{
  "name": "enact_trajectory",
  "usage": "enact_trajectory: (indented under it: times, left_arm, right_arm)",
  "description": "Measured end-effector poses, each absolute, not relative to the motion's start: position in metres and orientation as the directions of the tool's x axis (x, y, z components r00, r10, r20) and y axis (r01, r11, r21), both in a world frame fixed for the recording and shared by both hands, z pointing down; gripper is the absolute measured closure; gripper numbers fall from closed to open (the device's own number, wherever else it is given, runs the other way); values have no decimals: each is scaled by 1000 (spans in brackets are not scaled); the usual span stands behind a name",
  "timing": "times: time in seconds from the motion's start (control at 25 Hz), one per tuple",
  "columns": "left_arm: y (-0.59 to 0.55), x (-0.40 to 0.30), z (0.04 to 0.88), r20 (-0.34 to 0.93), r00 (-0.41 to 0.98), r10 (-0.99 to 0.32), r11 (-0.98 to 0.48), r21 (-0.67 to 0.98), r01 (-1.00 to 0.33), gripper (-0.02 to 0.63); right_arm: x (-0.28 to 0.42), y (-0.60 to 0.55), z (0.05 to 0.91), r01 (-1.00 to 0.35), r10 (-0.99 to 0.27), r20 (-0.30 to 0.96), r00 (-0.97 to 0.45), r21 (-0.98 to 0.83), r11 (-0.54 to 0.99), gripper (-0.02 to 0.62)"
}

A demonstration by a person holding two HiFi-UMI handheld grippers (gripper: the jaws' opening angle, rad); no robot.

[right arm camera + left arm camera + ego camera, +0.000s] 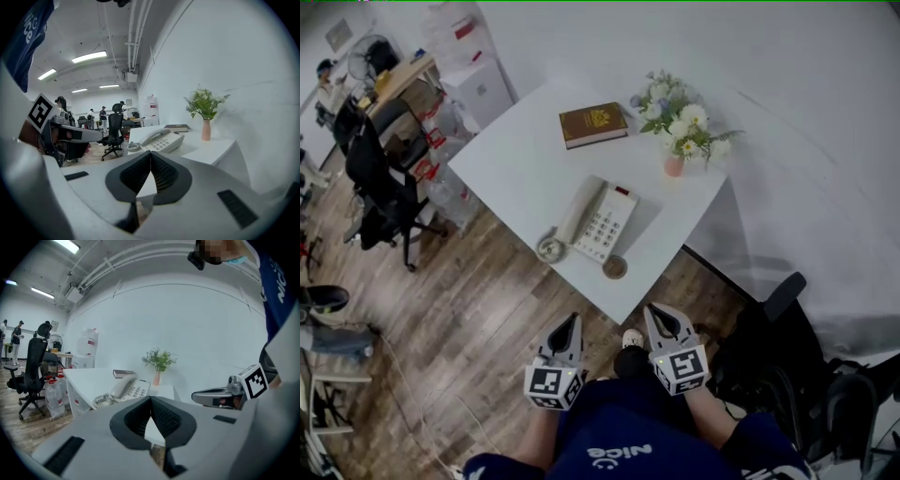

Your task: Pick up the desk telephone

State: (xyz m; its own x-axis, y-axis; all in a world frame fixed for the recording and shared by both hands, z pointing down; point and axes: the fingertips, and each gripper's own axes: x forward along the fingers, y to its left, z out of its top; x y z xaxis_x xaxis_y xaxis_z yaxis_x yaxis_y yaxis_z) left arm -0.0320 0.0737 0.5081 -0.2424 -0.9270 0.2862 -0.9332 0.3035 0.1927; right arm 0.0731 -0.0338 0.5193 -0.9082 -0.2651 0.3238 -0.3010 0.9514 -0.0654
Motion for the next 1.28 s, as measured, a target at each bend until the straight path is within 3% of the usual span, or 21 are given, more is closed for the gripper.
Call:
enact_trajectory:
  times: [0.72,1.28]
  left_arm:
    - [-12,-76,515,309,-295,-904,364,192,-911,589]
    - [-52,-159,512,302,-169,-938,231,185,-955,589]
  right_arm:
    - [14,-125,524,-223,-184,320,-929,-88,971,572]
    - [-25,-148,530,-431,-354,363,-862,-156,889,572]
